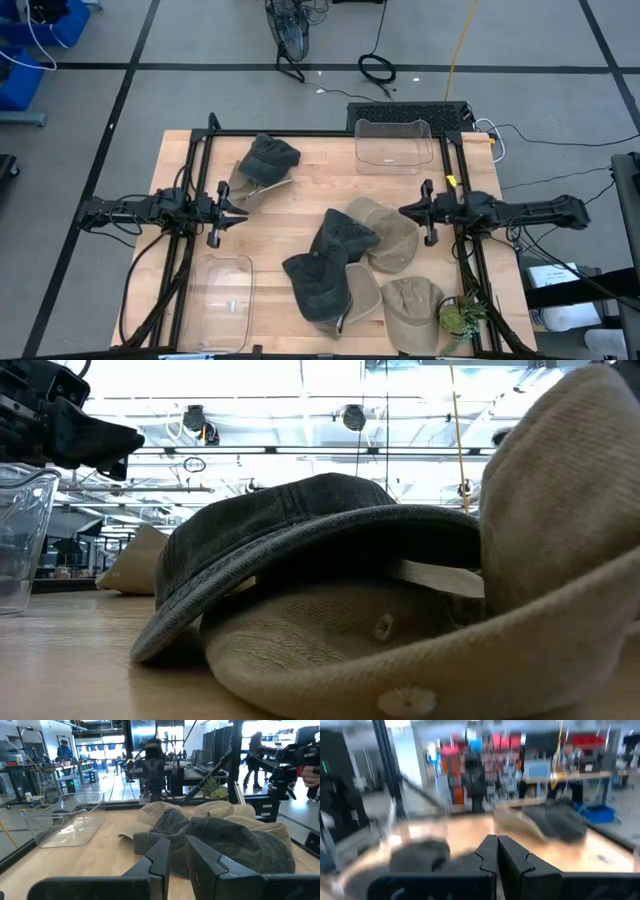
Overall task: Pick & Place hat
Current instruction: Put the brown cap into the top transparent bin
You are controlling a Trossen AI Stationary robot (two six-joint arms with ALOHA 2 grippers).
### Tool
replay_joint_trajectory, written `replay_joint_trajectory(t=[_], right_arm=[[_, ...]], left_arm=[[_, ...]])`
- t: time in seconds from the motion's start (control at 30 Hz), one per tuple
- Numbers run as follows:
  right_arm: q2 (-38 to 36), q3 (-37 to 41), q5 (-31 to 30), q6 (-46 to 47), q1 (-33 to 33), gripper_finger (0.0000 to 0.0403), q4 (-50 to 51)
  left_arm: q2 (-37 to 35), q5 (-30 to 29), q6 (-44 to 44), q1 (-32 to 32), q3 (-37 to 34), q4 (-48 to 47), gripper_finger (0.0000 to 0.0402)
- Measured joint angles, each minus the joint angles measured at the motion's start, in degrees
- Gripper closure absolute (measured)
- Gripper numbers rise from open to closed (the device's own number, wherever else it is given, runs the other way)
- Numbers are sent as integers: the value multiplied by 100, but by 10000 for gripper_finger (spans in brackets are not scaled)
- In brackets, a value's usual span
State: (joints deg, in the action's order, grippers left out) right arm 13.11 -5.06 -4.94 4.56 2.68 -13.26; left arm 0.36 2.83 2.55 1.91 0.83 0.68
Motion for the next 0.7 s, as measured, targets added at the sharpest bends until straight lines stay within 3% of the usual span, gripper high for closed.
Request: replay_joint_trajectory(t=[0.27, 0.4, 0.57, 0.7], right_arm=[[1993, -1326, -1428, -100, 315, 403, 26], [3149, -2478, -2290, -88, 705, 403, 2], [4458, -4067, -3517, 191, 1160, 403, 829], [5174, -5094, -3931, 1081, 1423, 403, 1835]], left_arm=[[0, 2, 0, -2, -1, 1, 339], [0, 4, 0, -2, -5, 30, 339], [0, 6, 0, -1, -8, 45, 339], [0, 7, 0, -1, -10, 63, 339]])
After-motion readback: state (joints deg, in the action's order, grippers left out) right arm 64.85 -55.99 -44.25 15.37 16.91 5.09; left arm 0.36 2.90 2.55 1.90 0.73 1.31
